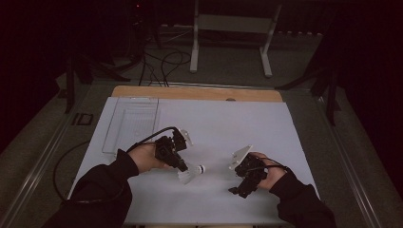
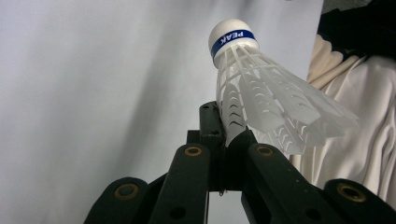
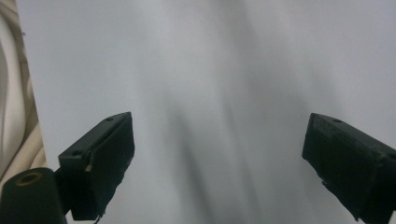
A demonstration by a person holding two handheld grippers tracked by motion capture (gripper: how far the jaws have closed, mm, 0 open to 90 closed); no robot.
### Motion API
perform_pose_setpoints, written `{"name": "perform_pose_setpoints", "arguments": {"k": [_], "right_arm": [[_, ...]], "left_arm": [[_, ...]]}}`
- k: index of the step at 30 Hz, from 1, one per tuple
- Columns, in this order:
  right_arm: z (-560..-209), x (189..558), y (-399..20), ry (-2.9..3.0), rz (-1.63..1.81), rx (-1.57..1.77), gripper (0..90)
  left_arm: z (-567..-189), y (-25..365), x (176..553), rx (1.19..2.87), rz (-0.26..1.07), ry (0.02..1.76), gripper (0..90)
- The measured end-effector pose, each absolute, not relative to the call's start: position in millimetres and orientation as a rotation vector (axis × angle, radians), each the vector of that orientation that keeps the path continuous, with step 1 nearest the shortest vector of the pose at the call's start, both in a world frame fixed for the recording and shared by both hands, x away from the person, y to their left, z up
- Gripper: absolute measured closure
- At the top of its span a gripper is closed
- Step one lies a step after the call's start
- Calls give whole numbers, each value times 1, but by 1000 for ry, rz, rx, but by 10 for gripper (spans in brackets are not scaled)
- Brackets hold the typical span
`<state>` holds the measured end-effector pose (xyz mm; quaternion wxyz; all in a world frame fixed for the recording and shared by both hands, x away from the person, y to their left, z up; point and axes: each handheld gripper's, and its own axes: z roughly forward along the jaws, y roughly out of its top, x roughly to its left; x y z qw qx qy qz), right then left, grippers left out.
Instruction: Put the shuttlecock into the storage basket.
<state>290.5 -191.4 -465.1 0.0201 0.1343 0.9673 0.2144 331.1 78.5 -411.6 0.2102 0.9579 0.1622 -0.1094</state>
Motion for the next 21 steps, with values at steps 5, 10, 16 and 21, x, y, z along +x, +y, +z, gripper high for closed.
{"name": "perform_pose_setpoints", "arguments": {"k": [5,10,16,21], "right_arm": [[-470,288,-204,2973,739,456,93],[-476,286,-219,2921,847,539,93],[-482,279,-234,2825,988,617,92],[-486,271,-244,2759,1080,662,93]], "left_arm": [[-409,90,333,2658,-282,481,900],[-404,102,334,2645,-260,512,900],[-397,113,337,2634,-223,553,900],[-394,121,338,2634,-205,577,900]]}}
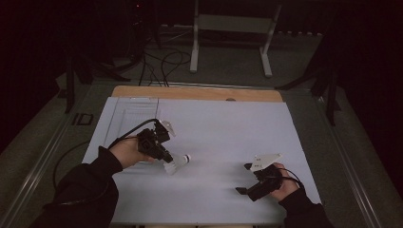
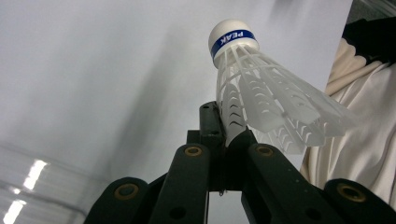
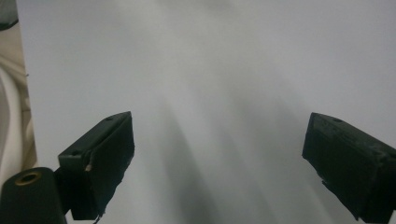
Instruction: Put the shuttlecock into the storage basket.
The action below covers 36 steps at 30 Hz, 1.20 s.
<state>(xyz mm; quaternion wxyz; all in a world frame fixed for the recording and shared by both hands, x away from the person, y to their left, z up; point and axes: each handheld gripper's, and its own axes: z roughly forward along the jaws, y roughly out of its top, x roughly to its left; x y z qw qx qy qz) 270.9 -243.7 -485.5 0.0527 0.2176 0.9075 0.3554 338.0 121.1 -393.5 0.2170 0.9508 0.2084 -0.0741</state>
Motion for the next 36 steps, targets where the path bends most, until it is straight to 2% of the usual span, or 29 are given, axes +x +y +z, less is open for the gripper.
{"name": "perform_pose_setpoints", "arguments": {"k": [12,36], "right_arm": [[-499,256,-257,2721,1152,666,116],[-504,236,-276,2578,1252,713,98]], "left_arm": [[-384,146,341,2612,-153,648,900],[-355,189,353,2527,-33,788,900]]}}
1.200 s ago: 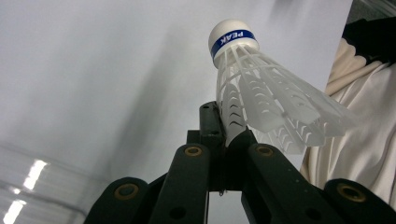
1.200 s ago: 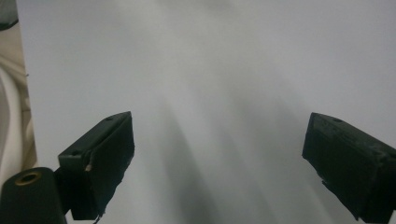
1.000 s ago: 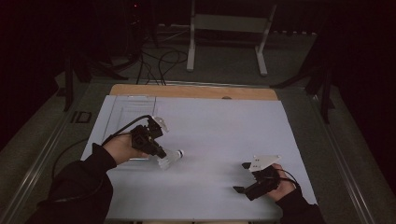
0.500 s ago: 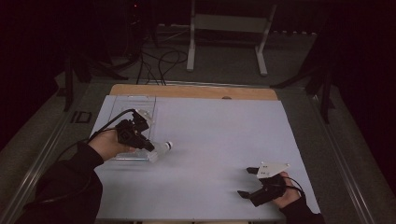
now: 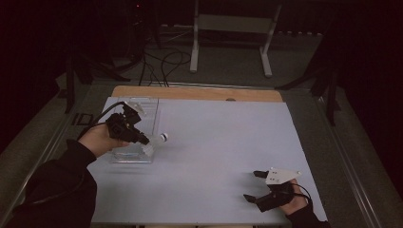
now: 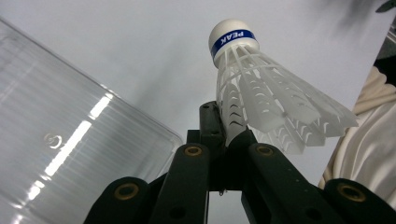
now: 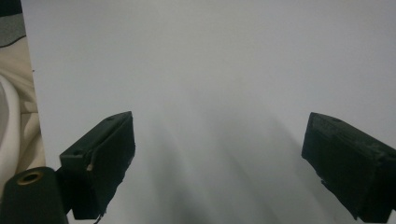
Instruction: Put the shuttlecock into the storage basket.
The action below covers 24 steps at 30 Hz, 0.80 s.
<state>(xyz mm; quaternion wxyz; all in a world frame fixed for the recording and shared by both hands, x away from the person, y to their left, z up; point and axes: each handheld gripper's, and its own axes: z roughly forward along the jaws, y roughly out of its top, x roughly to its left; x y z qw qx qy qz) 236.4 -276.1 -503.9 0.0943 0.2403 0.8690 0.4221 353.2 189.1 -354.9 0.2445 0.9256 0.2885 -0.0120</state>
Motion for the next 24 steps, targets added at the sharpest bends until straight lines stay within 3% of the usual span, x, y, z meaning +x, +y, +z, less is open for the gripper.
{"name": "perform_pose_setpoints", "arguments": {"k": [24], "right_arm": [[-508,238,-271,2581,1250,692,98]], "left_arm": [[-322,208,367,2443,147,929,900]]}}
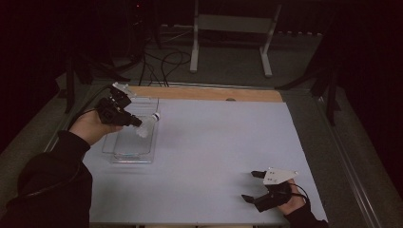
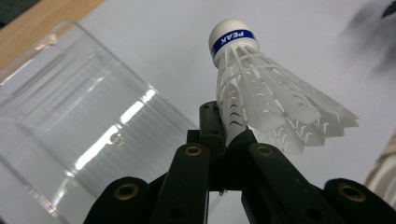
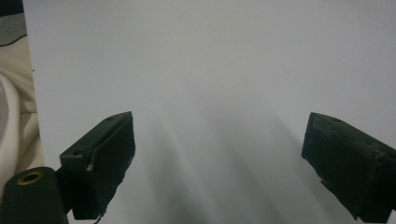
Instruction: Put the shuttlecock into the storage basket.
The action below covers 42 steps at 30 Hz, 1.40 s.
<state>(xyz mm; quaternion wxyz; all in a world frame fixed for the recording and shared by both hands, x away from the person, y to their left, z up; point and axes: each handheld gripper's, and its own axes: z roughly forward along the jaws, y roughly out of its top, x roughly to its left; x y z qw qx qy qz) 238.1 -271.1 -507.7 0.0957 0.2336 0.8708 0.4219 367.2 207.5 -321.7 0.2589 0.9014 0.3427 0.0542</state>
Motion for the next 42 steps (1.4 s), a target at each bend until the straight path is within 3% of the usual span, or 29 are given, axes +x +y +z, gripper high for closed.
{"name": "perform_pose_setpoints", "arguments": {"k": [19,42], "right_arm": [[-505,237,-271,2560,1266,691,98],[-504,236,-272,2561,1277,691,98]], "left_arm": [[-317,227,371,2368,255,1062,900],[-345,237,382,2247,317,1232,900]]}}
